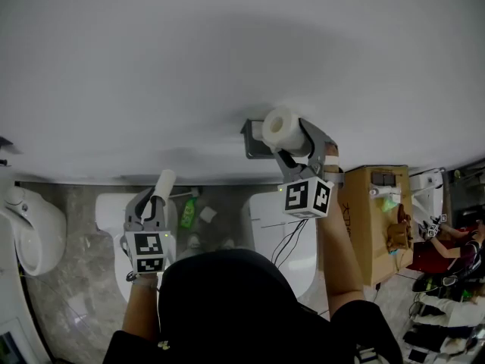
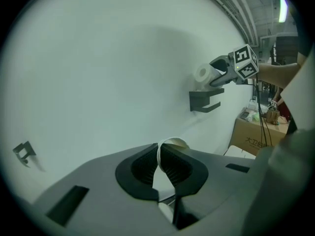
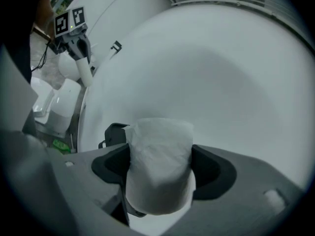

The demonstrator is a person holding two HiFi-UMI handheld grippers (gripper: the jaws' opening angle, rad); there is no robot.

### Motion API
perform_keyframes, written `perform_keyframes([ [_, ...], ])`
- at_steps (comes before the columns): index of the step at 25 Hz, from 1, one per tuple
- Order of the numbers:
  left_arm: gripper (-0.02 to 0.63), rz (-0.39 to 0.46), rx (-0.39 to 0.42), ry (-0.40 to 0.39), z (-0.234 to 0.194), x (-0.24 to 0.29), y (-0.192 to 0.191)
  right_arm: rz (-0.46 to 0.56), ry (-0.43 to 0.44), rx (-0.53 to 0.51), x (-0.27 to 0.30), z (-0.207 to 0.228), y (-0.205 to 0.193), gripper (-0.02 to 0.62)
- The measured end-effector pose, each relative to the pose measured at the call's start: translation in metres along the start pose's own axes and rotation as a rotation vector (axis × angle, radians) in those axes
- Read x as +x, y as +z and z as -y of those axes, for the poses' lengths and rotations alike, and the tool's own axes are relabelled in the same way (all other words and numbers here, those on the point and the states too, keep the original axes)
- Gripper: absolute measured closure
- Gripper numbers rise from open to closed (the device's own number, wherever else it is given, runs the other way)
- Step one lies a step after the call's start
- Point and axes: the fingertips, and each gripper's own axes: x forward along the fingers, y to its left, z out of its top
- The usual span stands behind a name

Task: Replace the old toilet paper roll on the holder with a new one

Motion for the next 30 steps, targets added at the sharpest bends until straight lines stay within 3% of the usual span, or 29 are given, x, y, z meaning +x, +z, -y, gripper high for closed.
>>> perform_keyframes([
  [5,0.577,0.003,0.033,0.009,-0.002,0.0,-0.005,-0.022,0.034,-0.074,0.006,-0.008,-0.001,0.222],
  [11,0.577,-0.006,0.001,0.014,-0.002,0.001,-0.007,-0.026,0.098,-0.151,0.01,-0.016,-0.001,0.208],
  [17,0.577,-0.012,0.019,0.016,-0.003,0.002,-0.011,-0.052,0.144,-0.11,0.012,-0.01,-0.005,0.166],
  [23,0.577,-0.012,-0.028,0.009,0.001,0.001,-0.01,-0.048,0.147,-0.094,0.006,-0.006,-0.002,0.166],
  [30,0.577,-0.009,0.02,-0.001,0.003,0.002,-0.01,-0.063,0.159,-0.088,-0.003,-0.001,-0.005,0.165],
])
